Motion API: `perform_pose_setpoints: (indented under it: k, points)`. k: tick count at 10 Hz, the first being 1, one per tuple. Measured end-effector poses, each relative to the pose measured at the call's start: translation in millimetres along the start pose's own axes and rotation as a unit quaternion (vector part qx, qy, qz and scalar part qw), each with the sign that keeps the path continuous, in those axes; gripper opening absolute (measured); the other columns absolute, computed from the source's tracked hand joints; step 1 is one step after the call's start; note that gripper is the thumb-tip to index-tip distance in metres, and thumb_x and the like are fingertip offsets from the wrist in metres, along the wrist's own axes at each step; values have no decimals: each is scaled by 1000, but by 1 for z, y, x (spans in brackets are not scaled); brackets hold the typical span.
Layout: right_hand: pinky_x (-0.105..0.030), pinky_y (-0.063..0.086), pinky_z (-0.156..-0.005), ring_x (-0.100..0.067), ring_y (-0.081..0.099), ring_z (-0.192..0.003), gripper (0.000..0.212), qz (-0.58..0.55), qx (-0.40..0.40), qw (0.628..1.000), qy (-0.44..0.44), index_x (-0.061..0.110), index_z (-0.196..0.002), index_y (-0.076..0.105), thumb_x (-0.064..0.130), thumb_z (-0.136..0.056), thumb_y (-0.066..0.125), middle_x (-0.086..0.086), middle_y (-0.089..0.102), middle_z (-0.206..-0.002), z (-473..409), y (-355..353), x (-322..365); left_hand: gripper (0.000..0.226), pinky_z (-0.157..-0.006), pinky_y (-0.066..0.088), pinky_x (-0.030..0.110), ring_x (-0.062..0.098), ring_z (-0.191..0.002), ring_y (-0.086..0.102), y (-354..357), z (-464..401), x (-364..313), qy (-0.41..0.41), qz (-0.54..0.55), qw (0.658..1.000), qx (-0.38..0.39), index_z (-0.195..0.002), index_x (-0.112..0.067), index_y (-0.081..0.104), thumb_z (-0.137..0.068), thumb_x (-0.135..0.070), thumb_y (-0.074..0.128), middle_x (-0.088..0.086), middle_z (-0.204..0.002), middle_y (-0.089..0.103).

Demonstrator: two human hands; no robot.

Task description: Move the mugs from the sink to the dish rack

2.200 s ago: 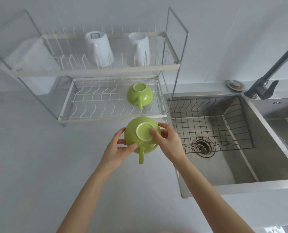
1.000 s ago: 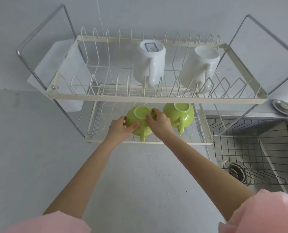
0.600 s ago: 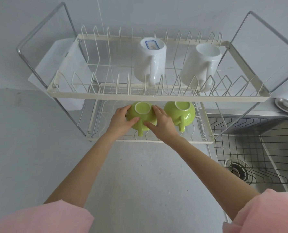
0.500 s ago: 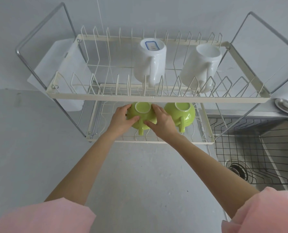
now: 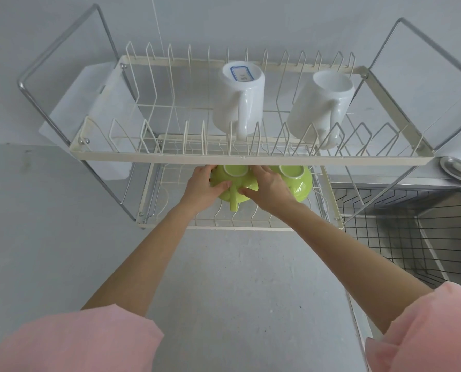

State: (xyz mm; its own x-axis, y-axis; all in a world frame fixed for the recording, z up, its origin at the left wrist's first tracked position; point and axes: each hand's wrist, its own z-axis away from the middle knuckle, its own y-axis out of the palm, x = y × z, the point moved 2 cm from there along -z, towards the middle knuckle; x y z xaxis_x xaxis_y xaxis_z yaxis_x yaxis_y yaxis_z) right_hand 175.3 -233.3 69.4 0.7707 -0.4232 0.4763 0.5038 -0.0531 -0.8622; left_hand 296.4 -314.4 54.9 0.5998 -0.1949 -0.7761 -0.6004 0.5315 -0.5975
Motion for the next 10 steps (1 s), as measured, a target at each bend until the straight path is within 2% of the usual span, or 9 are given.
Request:
perform_pose_setpoints:
  k: [3,6,7,8,10]
  points:
    - [-42,46,-92,-34,51,-117,51,5,0,1000,8,6,-127,45,30,-85,61,-16,53,-128,-6,1,1,51,-95,41,33,30,-121,49,-3,-7,-2,29,-18,999,-1,-127,-8,45,-81,-20,64,14,-133,49]
    - [-44,47,-89,-35,51,-117,53,36,16,999,-12,9,-132,39,30,-87,57,-14,49,-133,-5,-3,3,55,-102,42,41,30,-124,47,-7,-7,-5,24,-20,999,7,-129,-11,45,-79,-22,67,13,-133,50]
    - [-44,48,-91,-33,50,-120,58,45,22,998,-24,11,-138,32,28,-88,56,-10,43,-142,1,-7,2,58,-103,38,39,31,-126,44,-7,0,-9,20,-41,999,9,-133,-11,39,-81,-23,64,16,-136,46]
    - [-44,45,-99,-29,42,-130,66,58,32,997,-37,14,-145,20,25,-89,53,-5,27,-154,20,-13,-4,60,-101,35,35,31,-128,41,-7,16,-16,20,-78,997,17,-137,-8,35,-84,-22,60,19,-139,43]
    - [-39,32,-109,-26,29,-139,63,99,32,994,-37,12,-145,21,29,-91,50,-7,24,-155,59,-24,-17,68,-107,34,41,29,-134,36,-3,47,-13,23,-177,984,27,-141,-12,28,-84,-37,56,13,-146,35]
